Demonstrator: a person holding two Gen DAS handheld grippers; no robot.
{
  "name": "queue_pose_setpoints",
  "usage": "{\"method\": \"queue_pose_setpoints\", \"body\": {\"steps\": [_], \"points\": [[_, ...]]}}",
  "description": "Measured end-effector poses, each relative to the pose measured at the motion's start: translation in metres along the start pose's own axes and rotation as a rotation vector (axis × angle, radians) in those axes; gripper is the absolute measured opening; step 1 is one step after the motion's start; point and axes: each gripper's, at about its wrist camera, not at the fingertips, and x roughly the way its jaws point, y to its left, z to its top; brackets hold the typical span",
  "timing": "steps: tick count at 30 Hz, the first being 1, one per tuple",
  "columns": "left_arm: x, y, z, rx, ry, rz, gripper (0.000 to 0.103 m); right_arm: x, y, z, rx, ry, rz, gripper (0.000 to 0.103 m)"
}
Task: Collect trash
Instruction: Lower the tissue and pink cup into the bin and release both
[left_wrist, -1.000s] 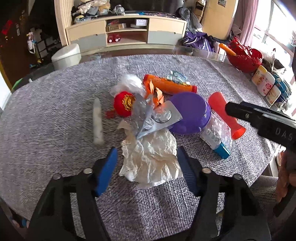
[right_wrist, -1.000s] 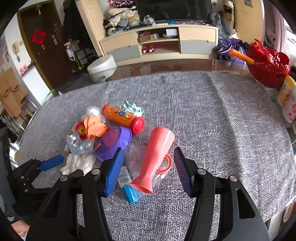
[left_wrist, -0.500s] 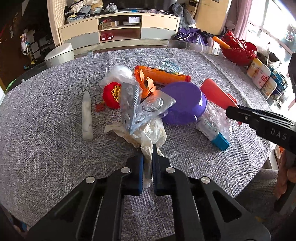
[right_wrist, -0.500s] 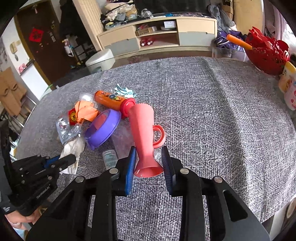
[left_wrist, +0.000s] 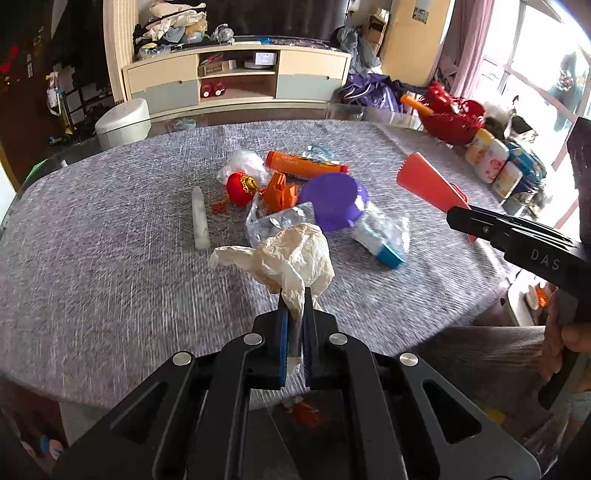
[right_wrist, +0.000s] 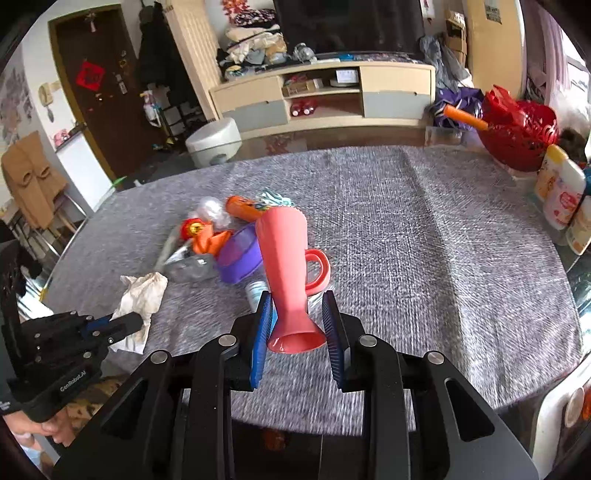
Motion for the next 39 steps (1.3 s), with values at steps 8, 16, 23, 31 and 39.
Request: {"method": "queue_pose_setpoints", "body": {"steps": [8, 16, 23, 31, 39], "points": [[-0.032, -0.015, -0.038, 0.002, 0.0, -0.037, 0.005, -0.035, 0.018, -0.026, -0.028, -0.02, 0.023, 0.029], [-0.036, -0.028, -0.082, -0.008, 0.034, -0.049, 0.005, -0.043, 0.027, -0.068, -0.053, 0.031, 0.013, 0.029], [-0.018, -0.035, -0.119, -0.035, 0.1, -0.055, 0.005, -0.032, 0.027, -0.113, -0.032, 0.119, 0.015, 0.029], [0.009, -0.04, -0.148, -0.039, 0.177, -0.06, 0.005, 0.006, 0.022, -0.151, 0.026, 0.243, 0.029, 0.029], [0.03, -0.038, -0.16, -0.049, 0.245, -0.088, 0.007, 0.03, 0.026, -0.168, 0.036, 0.328, 0.054, 0.03]]}}
